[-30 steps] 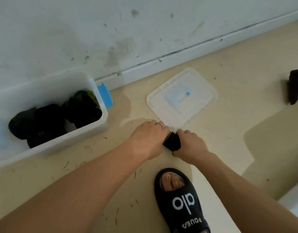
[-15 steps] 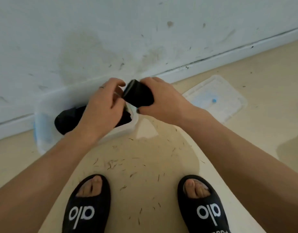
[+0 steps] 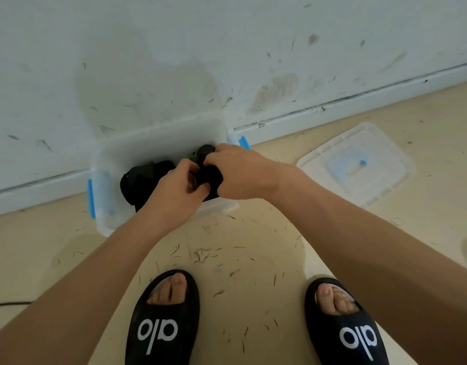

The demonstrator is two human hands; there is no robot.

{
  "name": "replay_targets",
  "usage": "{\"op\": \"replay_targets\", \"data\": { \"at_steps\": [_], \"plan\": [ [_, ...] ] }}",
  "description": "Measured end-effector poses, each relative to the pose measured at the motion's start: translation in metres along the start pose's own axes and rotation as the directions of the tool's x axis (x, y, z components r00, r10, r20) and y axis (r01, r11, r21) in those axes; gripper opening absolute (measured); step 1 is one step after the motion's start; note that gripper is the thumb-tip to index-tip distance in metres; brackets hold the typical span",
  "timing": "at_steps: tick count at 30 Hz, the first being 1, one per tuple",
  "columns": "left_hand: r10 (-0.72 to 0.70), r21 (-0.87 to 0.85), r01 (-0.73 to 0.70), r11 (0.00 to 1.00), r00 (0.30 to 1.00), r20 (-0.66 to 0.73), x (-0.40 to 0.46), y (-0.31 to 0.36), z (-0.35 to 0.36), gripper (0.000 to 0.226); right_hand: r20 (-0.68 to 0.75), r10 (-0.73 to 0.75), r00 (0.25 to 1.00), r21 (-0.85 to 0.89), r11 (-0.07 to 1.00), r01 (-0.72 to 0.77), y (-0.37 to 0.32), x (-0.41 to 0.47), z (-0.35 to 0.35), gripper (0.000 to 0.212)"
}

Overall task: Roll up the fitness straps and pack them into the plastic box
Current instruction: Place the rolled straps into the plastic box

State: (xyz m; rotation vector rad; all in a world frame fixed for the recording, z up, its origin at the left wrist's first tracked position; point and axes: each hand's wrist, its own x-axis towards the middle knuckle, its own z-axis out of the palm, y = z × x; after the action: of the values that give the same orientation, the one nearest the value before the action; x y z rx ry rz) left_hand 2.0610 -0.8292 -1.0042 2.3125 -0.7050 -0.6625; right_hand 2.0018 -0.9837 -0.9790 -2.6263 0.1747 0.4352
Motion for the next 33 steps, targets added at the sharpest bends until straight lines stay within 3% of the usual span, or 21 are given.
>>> {"op": "replay_targets", "data": {
  "at_steps": [8, 12, 16, 24, 33],
  "plan": [
    [-0.048, -0.018, 0.048, 0.999, 0.999, -0.004, 0.002, -0.005, -0.002, 0.03, -0.049, -0.007, 0.999, -0.015, 1.0, 0.006, -0.007, -0.008, 0.011, 0.027],
    [-0.217, -0.021, 0.219, 0.975, 0.973, 0.074, 0.011, -0.002, -0.003, 0.042, -0.083, -0.022, 0.996, -0.126, 0.992, 0.012, -0.009, -0.011, 0.014, 0.032],
    [-0.382, -0.099, 0.395, 0.913, 0.915, 0.131, 0.018, 0.0, 0.0, 0.06, -0.101, -0.038, 0.994, -0.115, 0.993, 0.026, -0.008, -0.011, 0.015, 0.031],
    [-0.178, -0.11, 0.181, 0.977, 0.983, 0.031, 0.019, -0.004, 0.011, 0.047, -0.12, -0.002, 0.993, -0.154, 0.988, -0.017, -0.007, -0.014, 0.035, 0.026],
    [-0.226, -0.049, 0.228, 0.972, 0.973, 0.05, 0.031, -0.007, 0.01, 0.049, -0.051, 0.039, 0.998, -0.179, 0.983, -0.048, -0.011, -0.009, 0.029, 0.023]
  ]
}}
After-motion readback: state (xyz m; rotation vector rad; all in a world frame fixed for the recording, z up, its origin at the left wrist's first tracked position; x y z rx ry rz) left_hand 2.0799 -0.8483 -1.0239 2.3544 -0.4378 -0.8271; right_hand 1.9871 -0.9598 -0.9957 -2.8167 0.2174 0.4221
